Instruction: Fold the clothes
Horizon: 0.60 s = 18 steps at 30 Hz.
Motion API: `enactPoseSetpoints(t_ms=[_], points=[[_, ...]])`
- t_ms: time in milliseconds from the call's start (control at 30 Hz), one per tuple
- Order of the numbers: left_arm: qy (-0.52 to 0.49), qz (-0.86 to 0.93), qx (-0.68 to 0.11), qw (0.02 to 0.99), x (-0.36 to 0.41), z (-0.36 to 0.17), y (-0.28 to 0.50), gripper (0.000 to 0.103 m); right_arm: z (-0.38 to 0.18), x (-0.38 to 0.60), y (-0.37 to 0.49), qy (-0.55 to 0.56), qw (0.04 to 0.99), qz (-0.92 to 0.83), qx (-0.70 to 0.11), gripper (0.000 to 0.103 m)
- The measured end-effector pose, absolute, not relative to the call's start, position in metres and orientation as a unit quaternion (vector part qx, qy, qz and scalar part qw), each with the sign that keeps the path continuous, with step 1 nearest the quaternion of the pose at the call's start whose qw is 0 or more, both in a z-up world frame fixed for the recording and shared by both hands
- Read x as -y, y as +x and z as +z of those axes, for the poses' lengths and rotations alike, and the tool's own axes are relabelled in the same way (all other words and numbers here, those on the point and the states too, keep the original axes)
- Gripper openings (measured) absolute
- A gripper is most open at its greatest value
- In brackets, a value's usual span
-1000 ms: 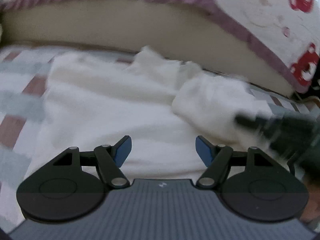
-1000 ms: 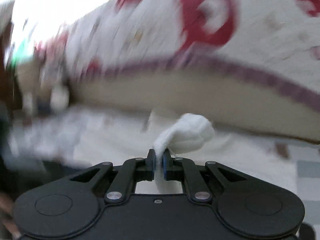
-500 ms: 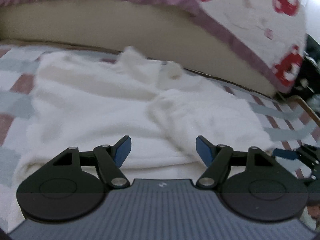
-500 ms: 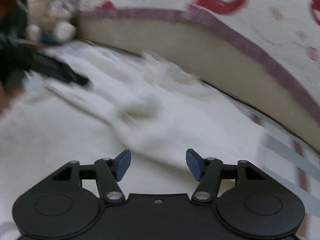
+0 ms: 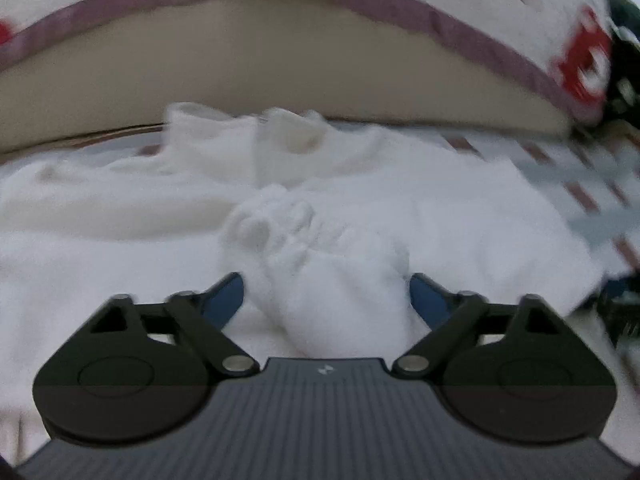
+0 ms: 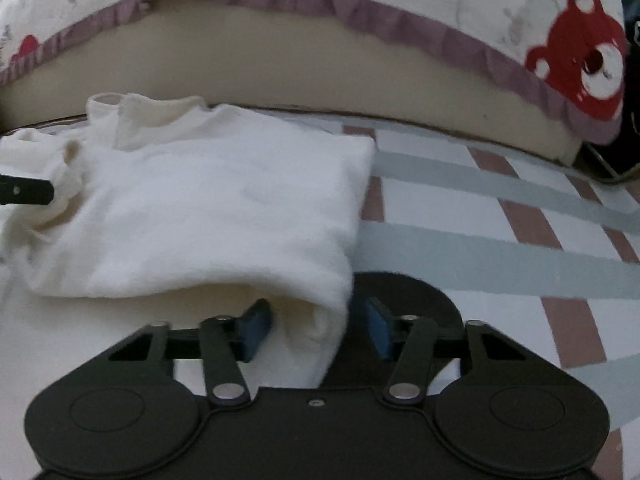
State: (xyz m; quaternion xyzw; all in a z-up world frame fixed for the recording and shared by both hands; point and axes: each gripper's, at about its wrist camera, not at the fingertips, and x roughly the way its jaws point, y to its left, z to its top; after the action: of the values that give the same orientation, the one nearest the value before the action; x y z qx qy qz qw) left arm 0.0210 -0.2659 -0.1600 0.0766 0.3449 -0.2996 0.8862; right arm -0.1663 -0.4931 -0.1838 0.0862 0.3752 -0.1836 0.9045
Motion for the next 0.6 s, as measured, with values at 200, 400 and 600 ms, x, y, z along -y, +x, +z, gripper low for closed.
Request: enactPoseSetpoints(t_ms=[200, 400, 600], points=[[0.016, -0.226, -0.226, 0.948, 0.225, -0.121, 0.0, 0.019, -0.188, 0.516, -0.177, 0.166, 0.902, -0.191, -0.348, 0.013], [0.056, -0.189, -0.309, 0.93, 0.206, -0.163, -0.003, 0.022, -0.189, 0.505, -0.18, 0.147, 0.902, -0.195, -0.354, 0.013], [0.089, -0.12, -0.29, 0.945, 0.178, -0.15, 0.001, 0.047, -0.187, 0.512, -0.184, 0.177, 0.899, -0.195, -0.35, 0.013]])
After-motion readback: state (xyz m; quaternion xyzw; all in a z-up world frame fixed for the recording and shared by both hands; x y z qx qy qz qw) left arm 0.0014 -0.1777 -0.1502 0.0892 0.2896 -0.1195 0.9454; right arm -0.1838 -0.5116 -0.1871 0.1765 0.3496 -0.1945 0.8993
